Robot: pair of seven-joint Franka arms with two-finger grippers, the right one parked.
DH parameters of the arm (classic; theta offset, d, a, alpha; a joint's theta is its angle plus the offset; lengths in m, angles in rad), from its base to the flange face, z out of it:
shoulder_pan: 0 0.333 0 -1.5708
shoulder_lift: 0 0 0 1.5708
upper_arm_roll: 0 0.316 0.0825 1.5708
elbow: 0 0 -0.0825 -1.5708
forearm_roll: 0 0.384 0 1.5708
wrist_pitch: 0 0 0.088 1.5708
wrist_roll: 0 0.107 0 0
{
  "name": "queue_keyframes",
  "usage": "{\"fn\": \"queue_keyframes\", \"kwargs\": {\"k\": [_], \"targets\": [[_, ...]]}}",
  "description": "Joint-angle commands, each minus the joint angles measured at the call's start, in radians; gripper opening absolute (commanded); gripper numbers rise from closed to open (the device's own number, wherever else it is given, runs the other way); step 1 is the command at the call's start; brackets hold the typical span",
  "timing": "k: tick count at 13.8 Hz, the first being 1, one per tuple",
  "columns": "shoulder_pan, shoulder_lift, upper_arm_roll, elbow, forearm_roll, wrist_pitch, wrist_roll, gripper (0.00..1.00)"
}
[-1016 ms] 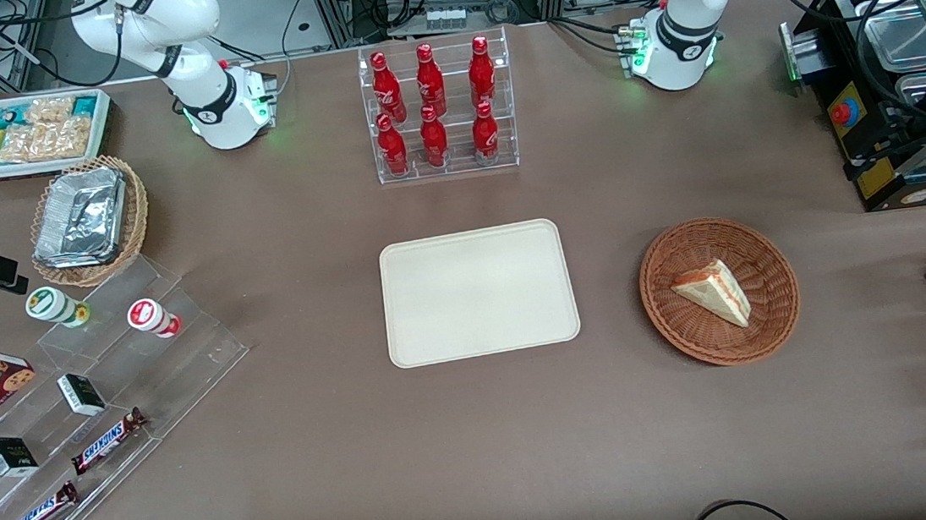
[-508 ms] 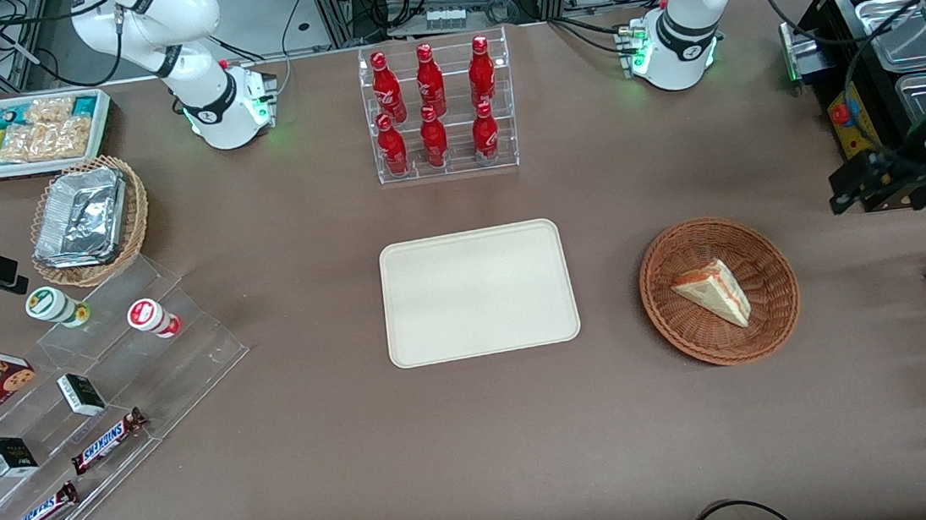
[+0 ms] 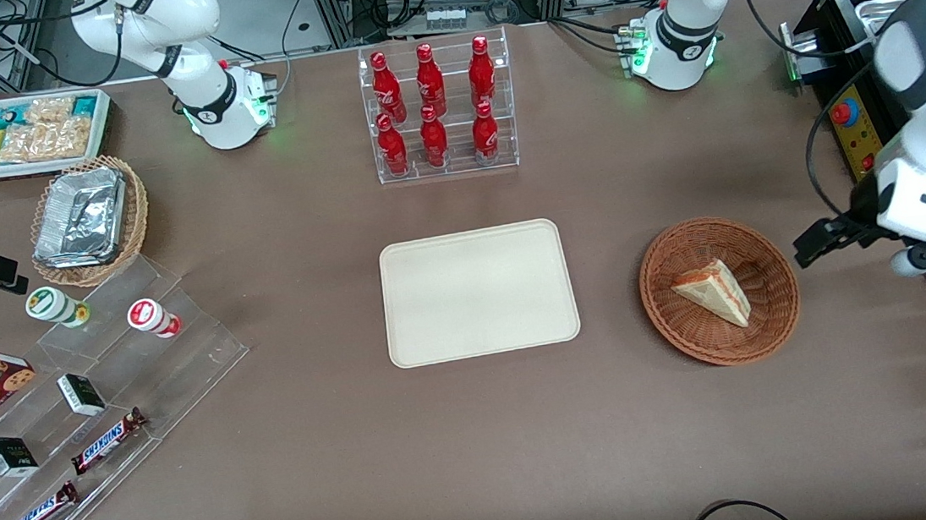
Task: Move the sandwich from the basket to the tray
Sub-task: 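Move the left gripper over the wrapped sandwich in the wicker basket, then lower the left gripper and close it on the wrapped sandwich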
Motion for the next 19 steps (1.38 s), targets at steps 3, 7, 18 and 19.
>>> {"fn": "queue_keyframes", "kwargs": {"k": [3, 7, 18, 19], "targets": [[-0.004, -0.055, -0.040, -0.215, 0.001, 0.207, -0.289, 1.00], [-0.005, -0.014, -0.060, -0.329, 0.002, 0.346, -0.353, 1.00], [-0.013, 0.084, -0.078, -0.383, 0.005, 0.438, -0.447, 1.00], [-0.013, 0.099, -0.078, -0.381, 0.005, 0.443, -0.449, 1.00]]}}
